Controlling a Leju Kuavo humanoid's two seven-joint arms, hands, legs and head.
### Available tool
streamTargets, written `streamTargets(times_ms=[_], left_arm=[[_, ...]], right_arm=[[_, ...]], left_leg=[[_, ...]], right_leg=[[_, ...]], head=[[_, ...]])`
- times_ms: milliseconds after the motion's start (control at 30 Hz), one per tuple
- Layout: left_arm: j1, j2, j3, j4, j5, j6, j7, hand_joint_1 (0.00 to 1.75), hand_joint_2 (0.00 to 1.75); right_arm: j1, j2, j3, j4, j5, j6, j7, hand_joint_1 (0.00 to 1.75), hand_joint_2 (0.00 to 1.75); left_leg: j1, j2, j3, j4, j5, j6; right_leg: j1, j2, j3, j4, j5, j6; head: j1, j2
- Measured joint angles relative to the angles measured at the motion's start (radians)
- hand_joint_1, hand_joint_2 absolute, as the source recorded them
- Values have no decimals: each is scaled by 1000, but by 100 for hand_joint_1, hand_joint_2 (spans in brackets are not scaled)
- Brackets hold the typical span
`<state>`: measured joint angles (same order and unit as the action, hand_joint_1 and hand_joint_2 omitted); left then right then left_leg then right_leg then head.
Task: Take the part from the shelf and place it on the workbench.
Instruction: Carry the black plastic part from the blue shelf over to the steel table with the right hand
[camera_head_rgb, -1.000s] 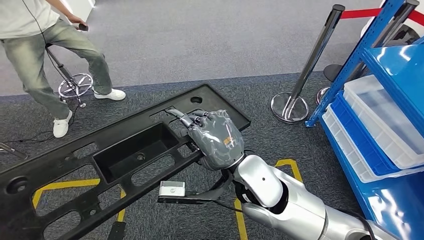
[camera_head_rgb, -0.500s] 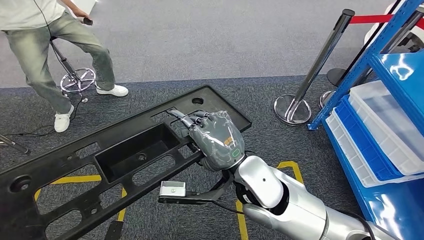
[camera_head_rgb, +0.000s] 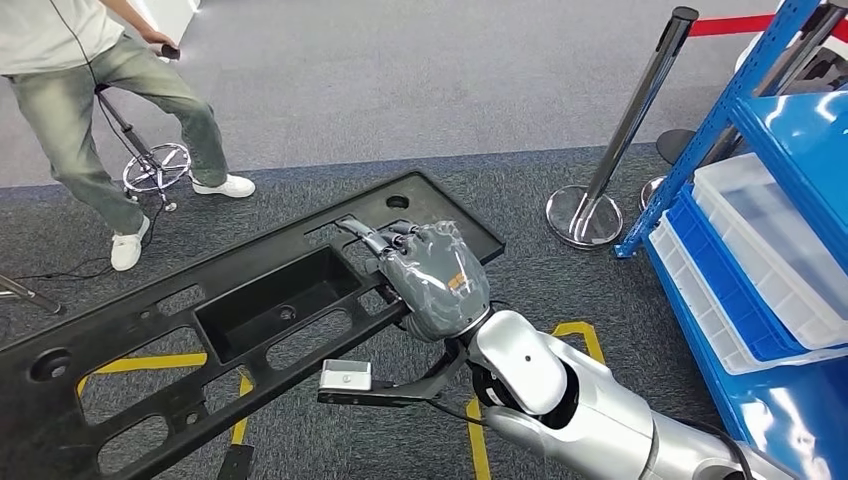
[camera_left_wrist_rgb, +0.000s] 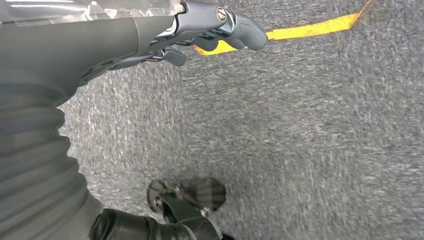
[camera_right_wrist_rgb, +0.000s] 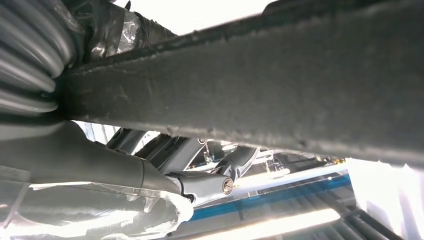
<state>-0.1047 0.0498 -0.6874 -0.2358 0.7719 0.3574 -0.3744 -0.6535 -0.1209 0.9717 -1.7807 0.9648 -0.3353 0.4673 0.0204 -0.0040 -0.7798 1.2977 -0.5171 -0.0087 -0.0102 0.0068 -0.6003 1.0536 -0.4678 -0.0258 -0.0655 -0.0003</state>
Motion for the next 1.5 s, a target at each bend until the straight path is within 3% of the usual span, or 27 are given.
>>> streamTargets(times_ms=[67,133,200,267,333,433,467,500,567,633,767,833,933,967,1000,1067,1133,1233,1333,1367,1433,1467,1500], left_arm=[[0,1,0,0,0,0,0,0,175],[-1,4,0,0,0,-2,0,0,175],[-1,6,-1,0,0,-5,-1,0,175],[0,7,-1,0,0,-6,-2,0,175],[0,7,-1,0,-3,-7,-2,0,175],[-2,6,-2,0,-7,-7,-2,0,175],[-2,6,-4,0,-8,-7,-2,0,175],[-2,6,-5,0,-9,-7,-2,0,175],[-1,6,-8,0,-9,-7,-1,0,175],[-2,6,-10,0,-9,-6,-1,0,175],[-3,7,-17,0,-9,-4,0,0,175],[-4,6,-19,0,-10,-4,0,0,175],[-3,6,-22,0,-10,-5,1,0,175],[-2,6,-23,0,-10,-5,1,0,175],[-1,6,-23,0,-10,-5,1,0,175],[0,6,-23,0,-10,-5,2,0,175],[-1,7,-24,0,-11,-5,2,0,175],[-3,11,-24,0,-11,-5,2,0,175],[-2,13,-24,0,-11,-5,2,0,175],[-2,12,-24,0,-11,-5,2,0,175],[-3,12,-24,0,-12,-7,1,0,175],[-3,12,-24,0,-12,-9,1,0,175],[-2,12,-25,0,-12,-10,1,0,175]], right_arm=[[0,0,0,0,0,0,0,175,175],[0,0,0,0,0,0,0,175,175],[2,0,0,0,1,0,0,175,175],[2,-1,0,-1,2,0,1,175,175],[1,-2,0,-2,4,0,1,175,175],[5,-4,0,-3,4,0,1,175,175],[8,-5,0,-3,4,0,1,175,175],[9,-7,0,-3,4,0,1,175,175],[10,-10,0,-3,4,0,1,175,175],[10,-10,-1,-3,4,0,1,175,175],[12,-11,-1,-5,4,0,1,175,175],[10,-11,-1,-7,4,0,2,175,175],[10,-11,-2,-8,4,0,2,175,175],[11,-11,-2,-8,4,0,2,175,175],[11,-11,-2,-8,4,0,2,175,175],[11,-11,-2,-8,4,0,2,175,175],[11,-11,-2,-8,4,0,2,175,175],[12,-11,-2,-9,4,0,2,175,175],[10,-12,-2,-11,4,0,2,175,175],[10,-12,-2,-12,4,0,2,175,175],[11,-12,-2,-13,4,0,2,175,175],[13,-12,-2,-14,4,0,2,175,175],[15,-13,-2,-14,4,1,2,175,175]], left_leg=[[-12,0,51,-121,74,19],[-25,0,103,-228,110,36],[-32,0,120,-259,104,45],[-28,1,135,-285,103,49],[-21,3,158,-312,106,53],[-20,2,172,-320,100,57],[-19,1,175,-317,95,56],[-17,0,178,-312,88,53],[-10,-3,183,-293,69,43],[-8,-5,180,-271,51,29],[-8,-6,175,-255,38,14],[-6,-2,155,-209,13,6],[-6,1,53,-25,-48,-1],[-6,1,24,16,-50,1],[-8,1,12,20,-32,6],[-15,0,44,-83,48,22],[-27,1,97,-207,102,41],[-38,0,126,-264,100,55],[-27,2,158,-307,106,59],[-24,3,169,-319,107,60],[-25,4,179,-322,101,62],[-24,3,182,-321,95,62],[-23,3,187,-318,88,61]], right_leg=[[2,1,10,-1,-7,-2],[3,1,15,-4,-12,2],[3,1,14,-8,-13,9],[4,1,18,-12,-18,18],[6,0,0,35,-47,24],[4,1,-97,206,-102,29],[1,0,-121,233,-96,34],[-3,0,-128,225,-71,39],[-12,-1,-96,123,6,49],[-13,1,-58,36,41,51],[-9,6,-47,19,26,24],[-11,5,-38,16,22,12],[-6,2,-25,15,13,0],[-4,3,-21,15,10,-2],[-1,4,-16,15,6,-4],[2,6,-4,15,-2,-4],[2,7,5,11,-8,-1],[0,8,10,0,-10,11],[4,4,6,21,-30,23],[5,3,-15,64,-51,25],[2,3,-87,189,-97,30],[1,3,-119,237,-104,34],[-2,3,-137,252,-91,38]], head=[[0,0],[0,0],[0,0],[0,0],[2,0],[4,0],[4,0],[4,0],[4,0],[7,0],[4,0],[2,0],[-1,0],[-1,0],[-1,0],[0,0],[0,0],[-1,0],[2,0],[3,0],[4,0],[4,0],[4,0]])
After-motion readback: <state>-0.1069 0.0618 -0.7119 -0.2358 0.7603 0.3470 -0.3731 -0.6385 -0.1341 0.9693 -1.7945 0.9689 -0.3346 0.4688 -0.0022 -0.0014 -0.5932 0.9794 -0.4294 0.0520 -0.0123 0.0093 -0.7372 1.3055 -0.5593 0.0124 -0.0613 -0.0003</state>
